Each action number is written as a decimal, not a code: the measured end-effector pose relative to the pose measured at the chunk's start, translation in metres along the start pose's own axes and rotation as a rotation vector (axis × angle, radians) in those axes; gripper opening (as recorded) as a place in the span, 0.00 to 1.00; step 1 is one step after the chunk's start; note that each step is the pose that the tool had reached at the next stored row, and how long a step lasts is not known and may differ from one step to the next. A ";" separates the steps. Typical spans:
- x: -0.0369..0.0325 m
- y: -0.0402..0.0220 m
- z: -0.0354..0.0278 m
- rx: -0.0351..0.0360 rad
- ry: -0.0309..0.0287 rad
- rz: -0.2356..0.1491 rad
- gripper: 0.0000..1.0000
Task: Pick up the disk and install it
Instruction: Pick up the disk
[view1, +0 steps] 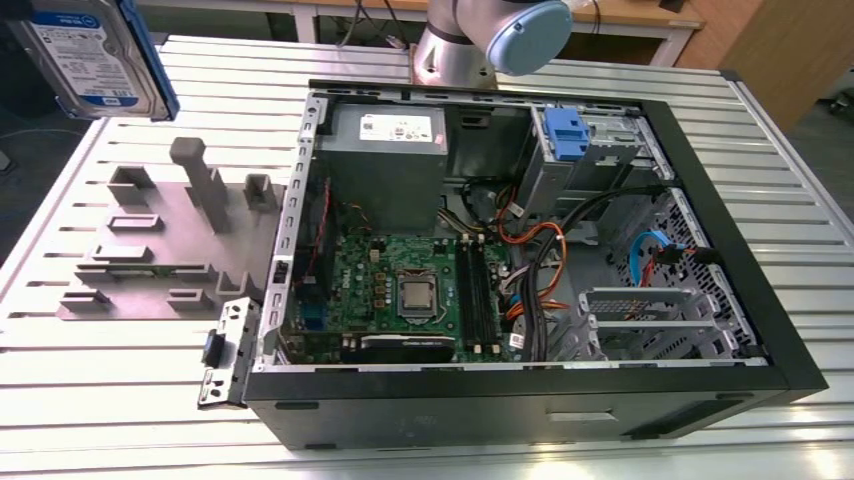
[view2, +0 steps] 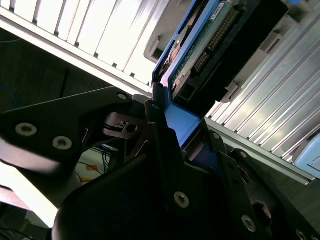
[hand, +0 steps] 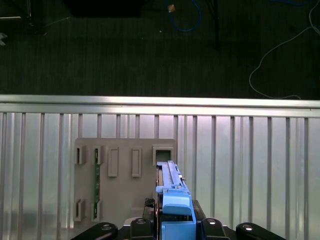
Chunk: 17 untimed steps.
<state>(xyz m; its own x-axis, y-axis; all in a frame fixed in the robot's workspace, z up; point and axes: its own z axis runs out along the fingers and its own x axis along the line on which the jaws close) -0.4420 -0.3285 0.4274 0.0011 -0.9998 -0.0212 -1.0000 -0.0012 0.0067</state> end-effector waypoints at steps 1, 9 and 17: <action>0.0000 0.0000 -0.0006 -0.0001 0.0000 0.000 0.37; -0.0002 0.0001 -0.0073 -0.0001 -0.0001 0.000 0.37; -0.0003 0.0001 -0.0129 -0.0001 -0.0004 0.000 0.37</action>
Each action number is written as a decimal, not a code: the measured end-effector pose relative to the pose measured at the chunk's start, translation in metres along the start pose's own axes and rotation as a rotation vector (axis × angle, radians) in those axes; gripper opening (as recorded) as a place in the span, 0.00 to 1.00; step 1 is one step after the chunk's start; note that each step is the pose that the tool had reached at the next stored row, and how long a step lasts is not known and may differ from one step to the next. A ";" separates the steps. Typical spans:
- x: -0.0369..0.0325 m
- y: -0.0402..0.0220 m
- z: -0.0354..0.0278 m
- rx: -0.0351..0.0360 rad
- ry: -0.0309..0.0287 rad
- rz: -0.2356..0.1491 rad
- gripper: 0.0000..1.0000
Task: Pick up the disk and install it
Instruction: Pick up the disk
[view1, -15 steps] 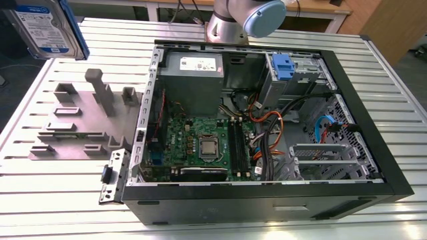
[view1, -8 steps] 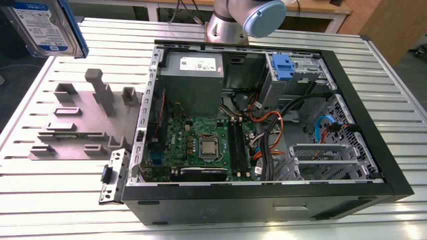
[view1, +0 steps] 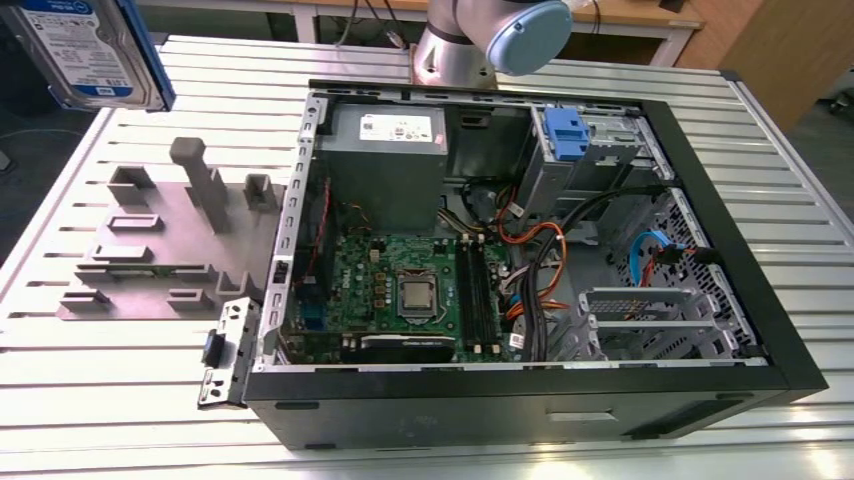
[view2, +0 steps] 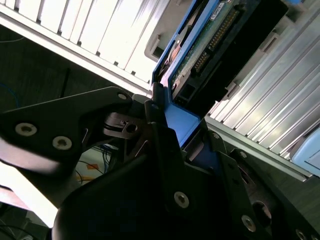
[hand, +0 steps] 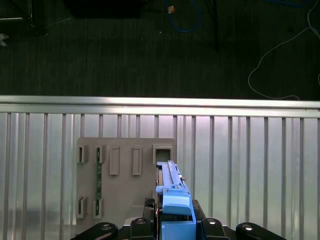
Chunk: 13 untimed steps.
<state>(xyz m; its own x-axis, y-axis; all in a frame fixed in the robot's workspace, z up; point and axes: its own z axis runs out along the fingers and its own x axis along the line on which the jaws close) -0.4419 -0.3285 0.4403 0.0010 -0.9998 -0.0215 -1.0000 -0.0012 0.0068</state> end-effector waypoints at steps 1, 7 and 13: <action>0.0000 0.0000 -0.0004 0.0000 0.0000 0.000 0.37; -0.0001 0.0000 -0.0042 0.0000 -0.0001 0.000 0.37; -0.0001 0.0001 -0.0071 0.0000 -0.0001 0.000 0.37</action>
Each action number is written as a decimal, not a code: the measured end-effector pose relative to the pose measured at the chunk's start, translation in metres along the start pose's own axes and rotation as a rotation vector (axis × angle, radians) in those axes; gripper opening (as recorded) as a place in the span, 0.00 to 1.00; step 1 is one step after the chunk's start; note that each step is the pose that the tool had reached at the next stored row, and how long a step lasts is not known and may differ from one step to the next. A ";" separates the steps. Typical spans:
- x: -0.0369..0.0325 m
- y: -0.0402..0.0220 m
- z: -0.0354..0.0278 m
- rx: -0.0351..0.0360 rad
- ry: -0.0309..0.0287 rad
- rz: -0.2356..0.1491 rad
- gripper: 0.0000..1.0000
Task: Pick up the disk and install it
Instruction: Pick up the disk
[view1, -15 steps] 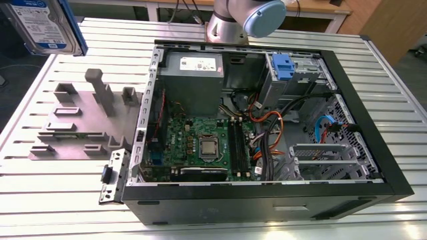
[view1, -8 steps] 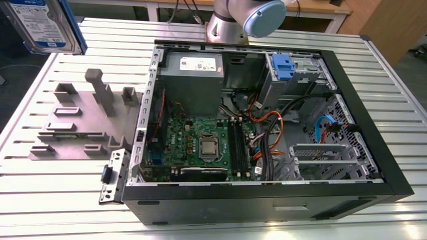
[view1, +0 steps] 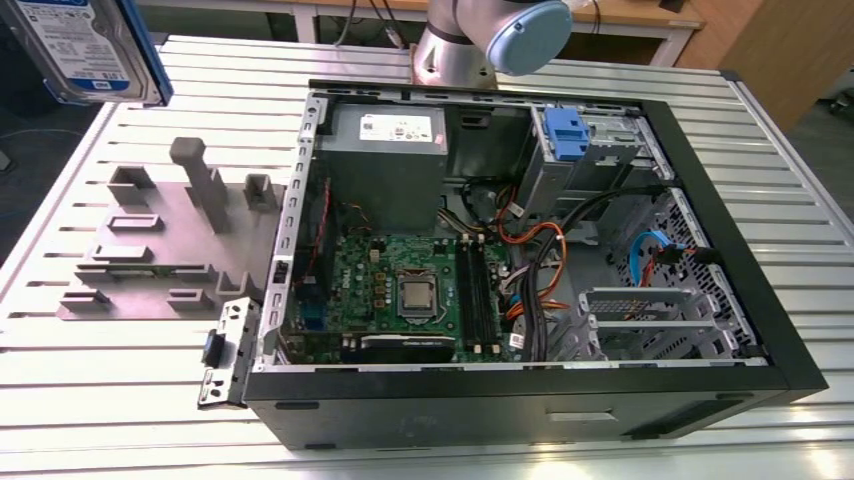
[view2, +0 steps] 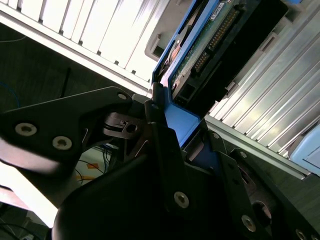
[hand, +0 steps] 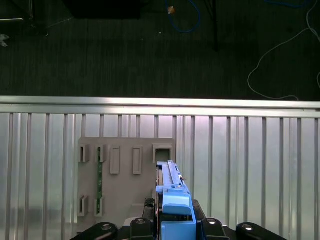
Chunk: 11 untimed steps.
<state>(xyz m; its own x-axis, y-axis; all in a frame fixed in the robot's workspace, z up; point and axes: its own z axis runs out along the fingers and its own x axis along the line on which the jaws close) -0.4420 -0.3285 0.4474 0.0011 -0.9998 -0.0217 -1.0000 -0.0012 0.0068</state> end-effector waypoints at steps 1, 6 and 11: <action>0.0000 0.0000 -0.0002 0.0000 0.0000 0.000 0.37; 0.0000 0.0000 -0.0012 0.0000 0.0000 0.000 0.37; 0.0000 0.0000 -0.0012 0.0000 0.0000 0.000 0.37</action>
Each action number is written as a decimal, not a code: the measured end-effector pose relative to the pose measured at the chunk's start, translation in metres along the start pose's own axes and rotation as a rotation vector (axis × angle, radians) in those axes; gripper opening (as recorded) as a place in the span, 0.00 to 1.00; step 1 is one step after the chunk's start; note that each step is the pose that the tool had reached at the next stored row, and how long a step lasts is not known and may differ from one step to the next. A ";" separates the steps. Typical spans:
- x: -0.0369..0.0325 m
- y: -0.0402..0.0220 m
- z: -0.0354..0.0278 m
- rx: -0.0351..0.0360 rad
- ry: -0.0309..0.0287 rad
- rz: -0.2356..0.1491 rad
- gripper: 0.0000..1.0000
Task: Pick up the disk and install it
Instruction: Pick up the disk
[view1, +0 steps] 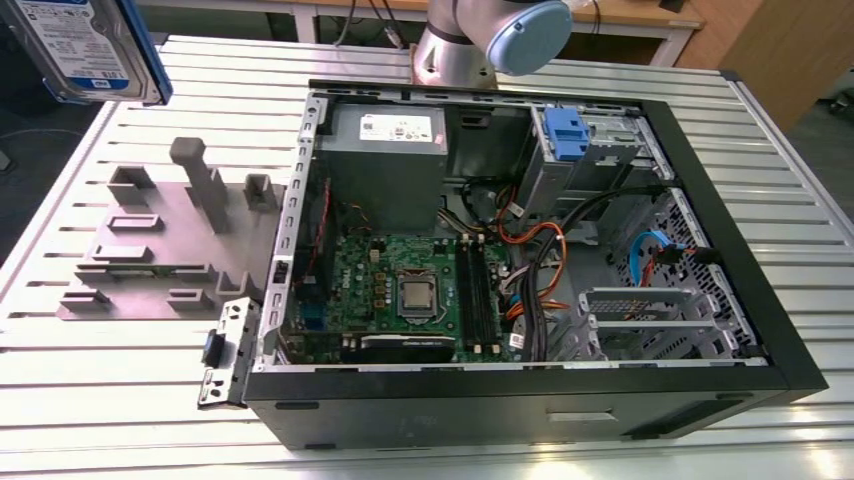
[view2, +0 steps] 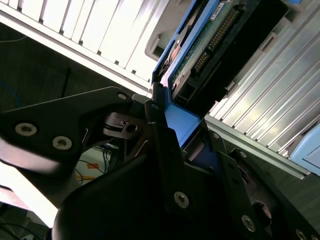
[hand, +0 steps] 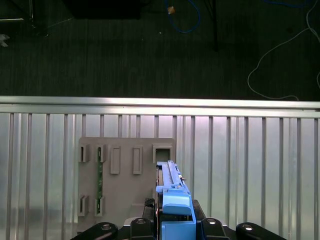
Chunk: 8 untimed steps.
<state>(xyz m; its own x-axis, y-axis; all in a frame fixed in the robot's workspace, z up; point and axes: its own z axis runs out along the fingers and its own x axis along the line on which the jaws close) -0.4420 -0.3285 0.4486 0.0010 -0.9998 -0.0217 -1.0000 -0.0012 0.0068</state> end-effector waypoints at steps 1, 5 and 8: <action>0.0000 0.0000 -0.0001 -0.0001 0.0001 0.000 0.37; 0.0000 0.0000 -0.0018 -0.0001 0.0001 0.000 0.37; -0.0001 0.0000 -0.0050 0.0000 0.0000 0.000 0.37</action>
<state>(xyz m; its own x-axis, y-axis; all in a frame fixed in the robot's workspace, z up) -0.4420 -0.3285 0.4535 0.0010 -0.9998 -0.0217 -1.0000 -0.0012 0.0068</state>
